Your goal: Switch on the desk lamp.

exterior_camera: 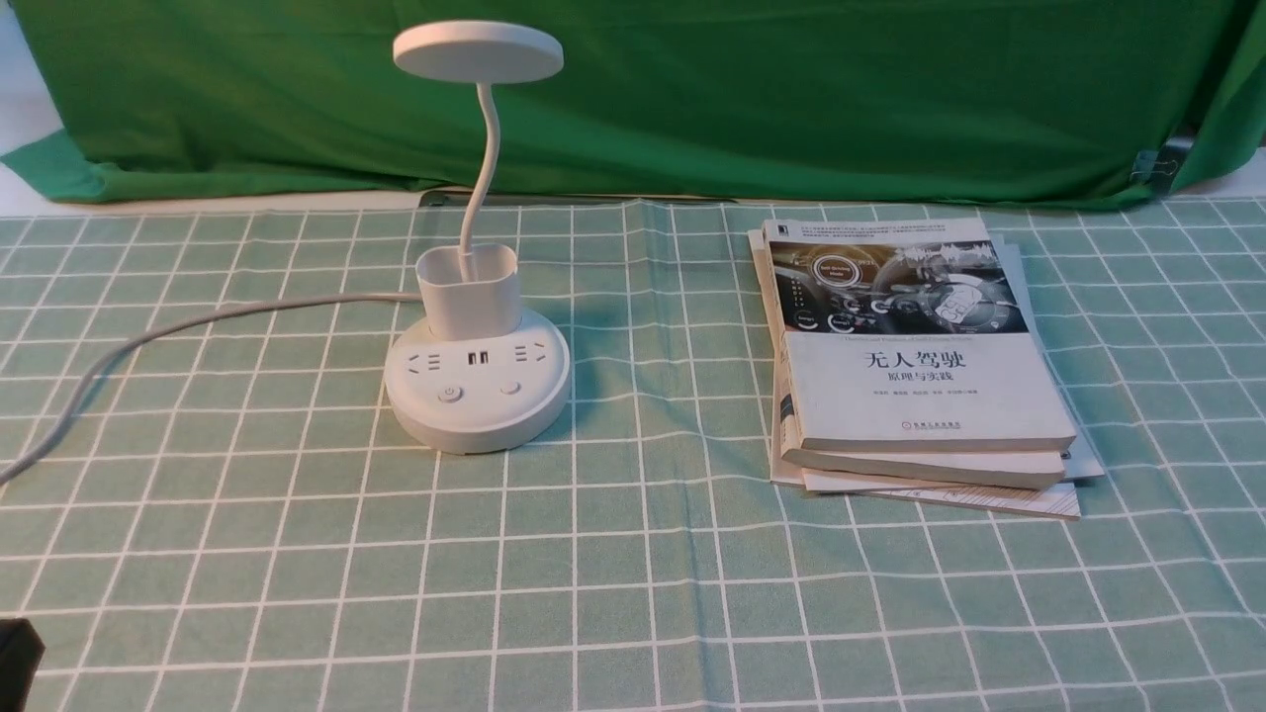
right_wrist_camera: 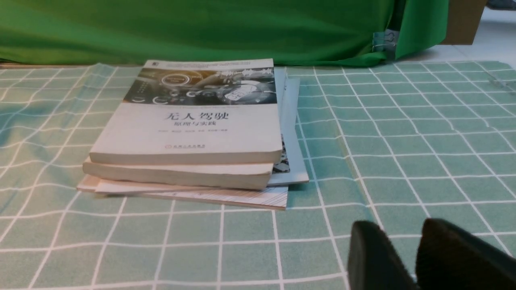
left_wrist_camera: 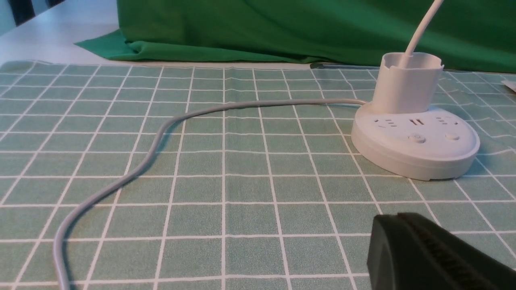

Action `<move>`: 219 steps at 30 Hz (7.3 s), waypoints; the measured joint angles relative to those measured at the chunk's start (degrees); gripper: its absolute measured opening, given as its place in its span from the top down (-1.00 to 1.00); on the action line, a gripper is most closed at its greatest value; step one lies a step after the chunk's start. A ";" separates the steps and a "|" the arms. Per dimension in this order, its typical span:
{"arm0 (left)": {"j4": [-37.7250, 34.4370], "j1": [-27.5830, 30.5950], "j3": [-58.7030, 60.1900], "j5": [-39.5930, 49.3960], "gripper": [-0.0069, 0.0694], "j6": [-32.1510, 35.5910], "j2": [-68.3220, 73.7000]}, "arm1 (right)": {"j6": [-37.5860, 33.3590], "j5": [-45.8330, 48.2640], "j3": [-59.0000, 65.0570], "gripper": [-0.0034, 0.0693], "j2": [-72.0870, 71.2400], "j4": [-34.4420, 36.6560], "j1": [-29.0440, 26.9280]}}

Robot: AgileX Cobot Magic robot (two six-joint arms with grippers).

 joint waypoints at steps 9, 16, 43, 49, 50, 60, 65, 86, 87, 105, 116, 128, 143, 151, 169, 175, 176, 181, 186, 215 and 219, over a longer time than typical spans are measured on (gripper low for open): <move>0.00 0.00 0.00 -29.85 0.81 0.00 0.00 | 0.00 0.00 0.00 0.25 0.00 0.00 0.00; 0.98 0.00 0.00 -57.02 0.81 0.00 0.00 | 0.00 0.00 0.00 0.25 0.00 0.00 0.00; -19.32 -0.51 -31.62 8.94 0.81 4.42 44.76 | 0.00 0.00 0.00 0.25 0.00 0.00 0.00; -32.19 -7.46 -40.00 17.54 0.81 16.41 69.38 | 0.00 0.00 0.00 0.25 0.00 0.00 0.00; -31.53 -10.07 -42.62 17.15 0.81 16.56 73.78 | 0.00 0.00 0.00 0.25 0.00 0.00 0.00; -4.47 -20.22 -66.05 14.79 0.81 -2.63 96.37 | 0.00 0.00 0.00 0.25 0.00 0.00 0.00; -1.53 -20.30 -75.34 14.85 0.81 -4.38 106.99 | 0.00 0.00 0.00 0.25 0.00 0.00 0.00; 1.24 -20.37 -78.60 16.02 0.81 -3.90 113.47 | 0.00 0.00 0.00 0.25 0.00 0.00 0.00; 1.24 -20.37 -78.60 16.14 0.81 -3.90 113.47 | 0.00 0.00 0.00 0.25 0.00 0.00 0.00; 0.41 -20.37 -79.09 17.15 0.81 -3.90 113.63 | 0.00 0.00 0.00 0.25 0.00 0.00 0.00; -4.61 -20.37 -54.35 13.04 0.81 -3.90 86.58 | 0.00 0.00 0.00 0.25 0.00 0.00 0.00; -3.98 -20.41 -25.35 -18.01 0.81 -3.04 41.13 | 0.00 0.00 0.00 0.25 0.00 0.00 0.00; -3.13 -20.41 -7.51 -22.13 0.81 -3.25 28.38 | 0.00 0.00 0.00 0.25 0.00 0.00 0.00; -3.13 -18.83 -0.21 -17.39 0.81 -3.33 19.04 | 0.00 -0.06 0.00 0.25 0.00 0.00 0.00; -3.14 1.10 -0.05 0.14 0.81 -1.31 0.04 | 0.00 -0.02 0.00 0.25 0.00 0.00 0.00; -3.14 -0.16 -0.05 0.14 0.81 -0.99 0.00 | 0.00 -0.02 0.00 0.25 0.00 0.00 0.00; -3.14 -0.21 -0.05 0.14 0.81 -0.99 0.00 | 0.00 -0.02 0.00 0.25 0.00 0.00 0.00; -3.14 -0.28 -0.05 0.14 0.81 -0.94 0.00 | 0.00 -0.02 0.00 0.25 0.00 0.00 0.00; -3.00 -0.28 -0.05 0.18 0.81 -0.94 0.00 | 0.00 -0.02 0.00 0.25 0.00 0.00 0.00; -2.96 -0.28 -0.05 0.18 0.81 0.00 0.00 | 0.00 -0.02 0.00 0.25 0.00 0.00 0.00; -2.96 -0.28 -0.05 0.18 0.81 0.00 0.00 | 0.00 -0.02 0.00 0.25 0.00 0.00 0.00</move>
